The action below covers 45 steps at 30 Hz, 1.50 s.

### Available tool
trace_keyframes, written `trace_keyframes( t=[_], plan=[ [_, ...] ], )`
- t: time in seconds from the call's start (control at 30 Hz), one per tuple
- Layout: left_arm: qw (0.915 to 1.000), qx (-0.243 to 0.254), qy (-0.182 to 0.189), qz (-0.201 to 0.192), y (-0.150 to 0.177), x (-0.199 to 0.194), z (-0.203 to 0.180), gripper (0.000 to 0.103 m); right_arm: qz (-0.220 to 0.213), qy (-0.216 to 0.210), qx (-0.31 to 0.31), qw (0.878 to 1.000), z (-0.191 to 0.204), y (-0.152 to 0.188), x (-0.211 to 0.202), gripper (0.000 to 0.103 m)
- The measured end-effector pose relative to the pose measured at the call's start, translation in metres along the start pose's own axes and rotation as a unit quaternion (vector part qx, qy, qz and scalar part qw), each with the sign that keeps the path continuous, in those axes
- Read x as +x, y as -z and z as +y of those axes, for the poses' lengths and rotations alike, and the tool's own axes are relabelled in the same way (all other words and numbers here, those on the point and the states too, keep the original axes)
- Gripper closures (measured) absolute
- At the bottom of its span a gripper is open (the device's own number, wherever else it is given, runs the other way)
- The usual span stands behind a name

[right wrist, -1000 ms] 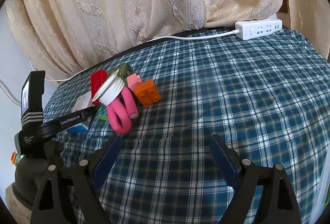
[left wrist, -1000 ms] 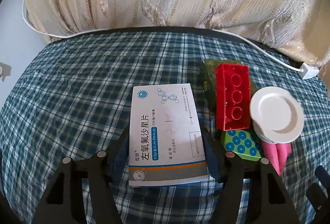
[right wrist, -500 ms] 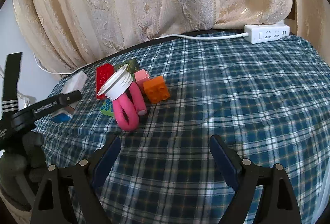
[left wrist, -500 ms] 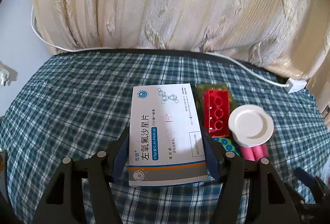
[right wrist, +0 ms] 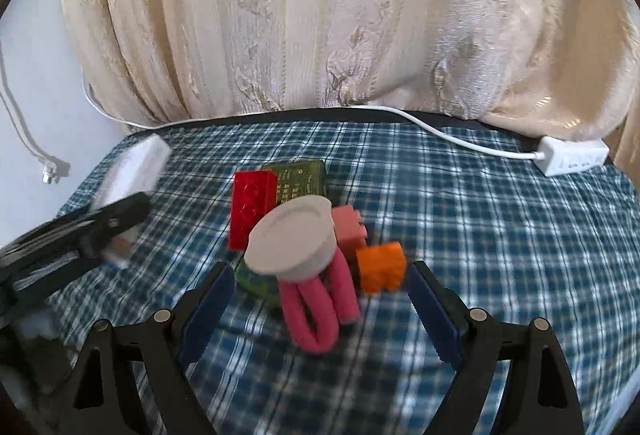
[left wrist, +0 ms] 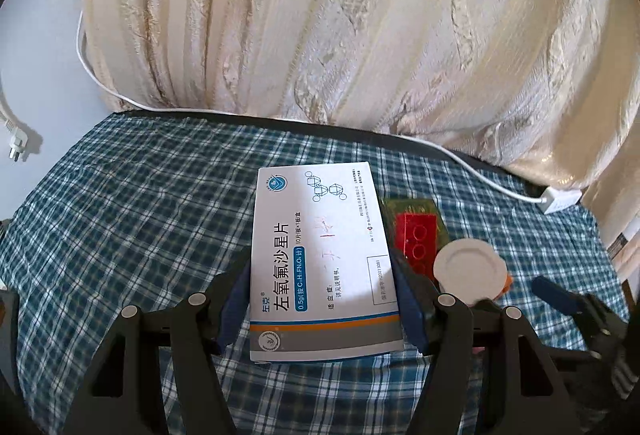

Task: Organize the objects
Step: 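Grasp the white round lid with the right gripper and lift it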

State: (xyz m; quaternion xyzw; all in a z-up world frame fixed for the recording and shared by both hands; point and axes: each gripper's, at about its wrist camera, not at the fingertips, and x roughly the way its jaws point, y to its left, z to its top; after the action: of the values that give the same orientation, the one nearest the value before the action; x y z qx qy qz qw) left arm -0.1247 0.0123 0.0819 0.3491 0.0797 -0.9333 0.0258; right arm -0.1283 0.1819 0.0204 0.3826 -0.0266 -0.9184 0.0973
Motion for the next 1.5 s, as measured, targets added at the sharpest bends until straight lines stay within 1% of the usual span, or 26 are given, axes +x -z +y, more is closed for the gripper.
trace_keyframes(
  t=[0.27, 0.53, 0.6, 0.67, 0.7, 0.77, 0.8, 1.1, 1.5],
  plan=[
    [0.9998, -0.017, 0.006, 0.000, -0.003, -0.004, 0.007, 0.038, 0.014, 0.010, 0.001, 1.000, 0.005, -0.010, 0.029, 0.013],
    [0.9998, -0.015, 0.009, 0.004, -0.001, -0.003, 0.005, 0.038, 0.018, 0.015, 0.004, 1.000, 0.008, -0.011, 0.040, 0.013],
    [0.9998, -0.016, 0.009, 0.007, -0.001, -0.002, 0.005, 0.038, 0.018, 0.012, 0.005, 1.000, 0.008, -0.011, 0.041, 0.017],
    [0.9998, -0.016, 0.008, 0.008, -0.001, -0.001, 0.005, 0.038, 0.021, 0.008, 0.001, 1.000, 0.009, -0.012, 0.043, 0.026],
    [0.9998, -0.016, 0.008, 0.008, -0.001, -0.001, 0.005, 0.038, 0.022, 0.006, -0.001, 1.000, 0.010, -0.012, 0.043, 0.028],
    [0.9998, -0.016, 0.008, 0.008, -0.001, -0.001, 0.005, 0.038, 0.024, 0.007, -0.006, 1.000, 0.013, -0.013, 0.043, 0.040],
    [0.9998, -0.016, 0.008, 0.008, -0.001, -0.001, 0.005, 0.038, 0.025, 0.008, -0.008, 1.000, 0.014, -0.013, 0.043, 0.042],
    [0.9998, -0.014, 0.010, 0.011, 0.001, -0.001, 0.002, 0.038, 0.019, 0.005, 0.009, 1.000, 0.012, -0.009, 0.035, 0.042],
    [0.9998, -0.006, 0.014, 0.012, 0.003, -0.002, -0.003, 0.037, -0.006, -0.004, 0.045, 0.999, 0.004, 0.008, -0.001, 0.042]
  ],
)
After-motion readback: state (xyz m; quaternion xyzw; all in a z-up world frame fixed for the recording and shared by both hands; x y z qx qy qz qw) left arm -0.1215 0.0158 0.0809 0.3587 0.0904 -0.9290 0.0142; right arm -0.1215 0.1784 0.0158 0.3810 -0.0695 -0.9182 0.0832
